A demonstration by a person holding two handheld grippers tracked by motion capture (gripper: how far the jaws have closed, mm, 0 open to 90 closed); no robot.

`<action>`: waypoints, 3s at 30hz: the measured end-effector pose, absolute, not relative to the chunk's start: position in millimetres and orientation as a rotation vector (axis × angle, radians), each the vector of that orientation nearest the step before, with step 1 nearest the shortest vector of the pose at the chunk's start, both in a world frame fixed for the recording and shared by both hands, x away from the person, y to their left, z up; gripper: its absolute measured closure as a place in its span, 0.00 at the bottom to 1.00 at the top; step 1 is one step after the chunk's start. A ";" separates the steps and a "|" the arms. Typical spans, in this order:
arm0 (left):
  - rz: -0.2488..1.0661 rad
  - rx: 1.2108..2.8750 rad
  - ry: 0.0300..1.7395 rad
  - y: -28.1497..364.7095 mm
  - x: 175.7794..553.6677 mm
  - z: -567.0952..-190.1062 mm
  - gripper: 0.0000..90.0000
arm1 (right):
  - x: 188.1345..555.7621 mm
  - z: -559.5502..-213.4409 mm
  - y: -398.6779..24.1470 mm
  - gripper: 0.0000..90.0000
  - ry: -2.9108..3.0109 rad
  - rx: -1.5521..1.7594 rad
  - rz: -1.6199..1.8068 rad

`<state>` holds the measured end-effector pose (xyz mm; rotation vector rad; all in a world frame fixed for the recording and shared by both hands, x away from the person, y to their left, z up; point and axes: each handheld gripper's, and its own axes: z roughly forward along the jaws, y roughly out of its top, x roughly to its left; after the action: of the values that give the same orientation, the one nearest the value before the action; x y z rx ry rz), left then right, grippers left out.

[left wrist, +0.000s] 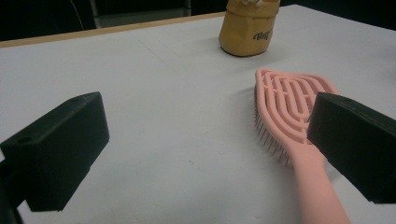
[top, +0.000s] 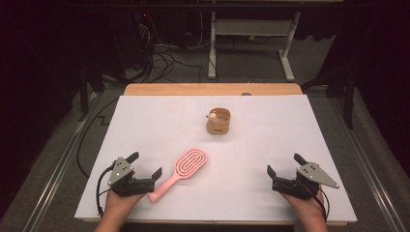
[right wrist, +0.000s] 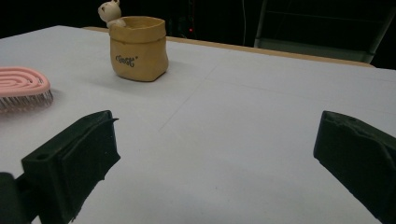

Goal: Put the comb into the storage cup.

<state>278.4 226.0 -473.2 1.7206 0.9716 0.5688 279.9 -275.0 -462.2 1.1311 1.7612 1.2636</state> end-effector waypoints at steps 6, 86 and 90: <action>0.558 1.705 0.989 228.6 278.6 -472.1 0.00 | 279.3 -460.9 -274.8 0.00 1.755 1.130 1.269; 0.559 1.715 0.983 238.9 275.6 -460.0 0.31 | 276.9 -460.0 -275.4 0.00 1.749 1.137 1.280; 0.498 1.748 0.974 237.6 278.0 -460.3 0.42 | 277.5 -460.4 -275.4 0.00 1.753 1.136 1.280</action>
<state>278.0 237.6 -460.3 1.7477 0.9737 0.4984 277.5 -275.4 -460.4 1.1360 1.7528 1.2797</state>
